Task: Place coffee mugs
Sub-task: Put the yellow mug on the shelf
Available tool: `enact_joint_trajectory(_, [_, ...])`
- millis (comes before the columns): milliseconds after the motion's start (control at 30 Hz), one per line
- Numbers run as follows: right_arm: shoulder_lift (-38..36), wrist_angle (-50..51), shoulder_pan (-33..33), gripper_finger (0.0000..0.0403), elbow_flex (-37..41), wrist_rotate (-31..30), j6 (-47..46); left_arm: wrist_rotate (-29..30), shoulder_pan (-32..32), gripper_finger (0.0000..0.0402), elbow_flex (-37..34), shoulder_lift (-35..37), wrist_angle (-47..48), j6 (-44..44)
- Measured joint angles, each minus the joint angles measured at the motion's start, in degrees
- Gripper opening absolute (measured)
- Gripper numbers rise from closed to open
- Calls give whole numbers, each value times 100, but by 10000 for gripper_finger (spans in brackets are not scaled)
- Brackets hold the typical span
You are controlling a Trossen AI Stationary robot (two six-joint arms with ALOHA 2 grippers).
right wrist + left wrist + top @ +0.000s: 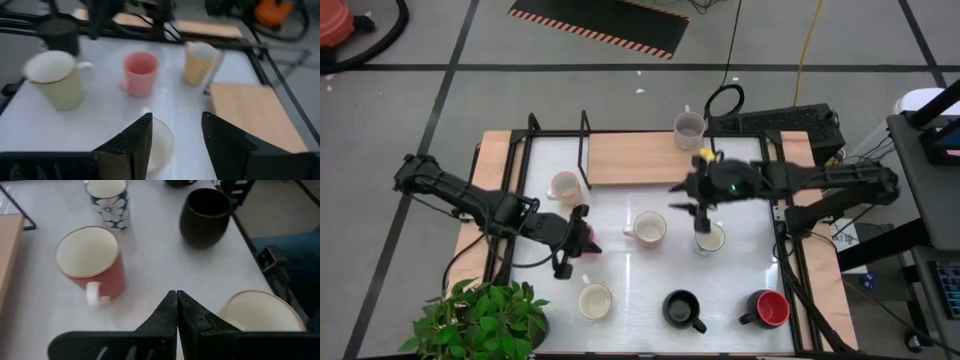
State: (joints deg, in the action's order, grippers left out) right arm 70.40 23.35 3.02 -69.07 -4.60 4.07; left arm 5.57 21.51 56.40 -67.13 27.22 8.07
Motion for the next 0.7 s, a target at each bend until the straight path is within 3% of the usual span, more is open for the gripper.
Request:
enact_joint_trajectory(300, [-226, -2189, 608, 162, 1742, -4, 164, 279, 189, 1, 1, 0, 224, 426])
enact_joint_trajectory(500, [-226, -2542, 793, 162, 2363, -381, 253, 437, 192, 6, 2, 0, 984, 626])
enact_joint_trajectory(700, [-230, -2584, 1061, 162, 2377, -568, 454, 606, 262, 66, 2, 0, 1885, 1080])
